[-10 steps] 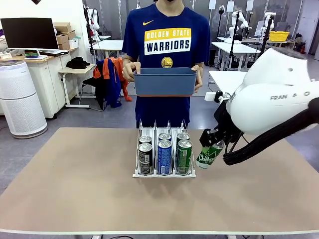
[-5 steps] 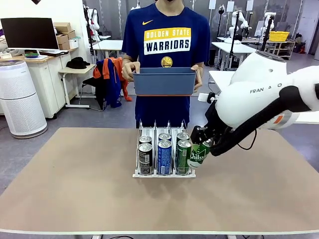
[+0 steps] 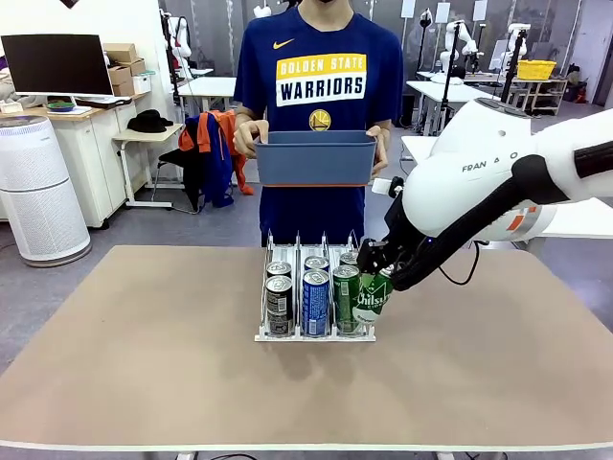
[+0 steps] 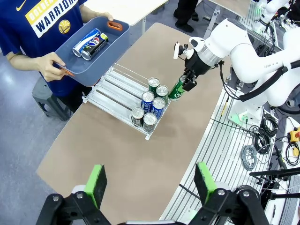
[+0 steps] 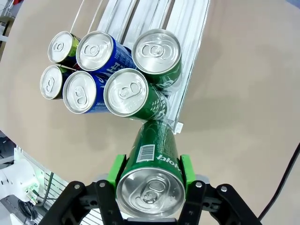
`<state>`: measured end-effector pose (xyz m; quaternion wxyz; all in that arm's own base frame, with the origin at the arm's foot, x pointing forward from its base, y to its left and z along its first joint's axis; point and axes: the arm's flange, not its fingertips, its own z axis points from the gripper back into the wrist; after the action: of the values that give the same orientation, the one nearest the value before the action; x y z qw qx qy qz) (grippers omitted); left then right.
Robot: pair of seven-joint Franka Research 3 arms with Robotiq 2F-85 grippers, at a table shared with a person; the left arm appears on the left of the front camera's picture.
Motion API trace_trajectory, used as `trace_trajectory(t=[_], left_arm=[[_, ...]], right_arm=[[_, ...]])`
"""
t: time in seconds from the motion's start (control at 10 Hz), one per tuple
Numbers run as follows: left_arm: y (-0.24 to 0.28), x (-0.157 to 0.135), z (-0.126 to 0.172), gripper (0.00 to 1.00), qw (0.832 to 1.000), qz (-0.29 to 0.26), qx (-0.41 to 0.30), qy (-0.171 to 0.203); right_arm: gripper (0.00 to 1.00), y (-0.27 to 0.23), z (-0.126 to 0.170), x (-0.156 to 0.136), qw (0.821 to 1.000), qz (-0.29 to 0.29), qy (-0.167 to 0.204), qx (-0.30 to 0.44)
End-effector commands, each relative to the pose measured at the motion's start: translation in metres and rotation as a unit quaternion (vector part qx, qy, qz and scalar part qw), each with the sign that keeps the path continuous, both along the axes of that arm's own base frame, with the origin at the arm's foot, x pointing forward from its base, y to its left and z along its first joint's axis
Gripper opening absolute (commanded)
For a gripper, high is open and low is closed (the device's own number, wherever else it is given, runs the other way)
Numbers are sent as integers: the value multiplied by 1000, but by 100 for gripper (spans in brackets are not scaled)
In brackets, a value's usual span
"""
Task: Fill the beverage cans into the dispenser.
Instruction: Place the picked Sprite in the line of the Automatic Can Dispenser with the same cans.
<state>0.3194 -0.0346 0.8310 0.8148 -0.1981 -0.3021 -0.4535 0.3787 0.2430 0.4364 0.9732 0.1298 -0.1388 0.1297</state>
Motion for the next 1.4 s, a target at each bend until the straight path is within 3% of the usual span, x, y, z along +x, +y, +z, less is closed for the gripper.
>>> trace_trajectory(t=[0.0, 0.7, 1.1, 1.3], left_arm=[[1, -1, -1, 100, 1000, 3, 3, -4], [1, -1, -1, 100, 1000, 3, 3, -4], [1, -1, -1, 100, 1000, 3, 3, -4], [1, -1, -1, 100, 1000, 3, 3, -4]], right_arm=[[58, 14, 3, 5, 1000, 5, -6, 20], [58, 33, -3, 34, 999, 13, -33, 17], [58, 34, -11, 44, 997, 6, -74, -26], [58, 35, -18, 49, 997, 7, -68, -35]])
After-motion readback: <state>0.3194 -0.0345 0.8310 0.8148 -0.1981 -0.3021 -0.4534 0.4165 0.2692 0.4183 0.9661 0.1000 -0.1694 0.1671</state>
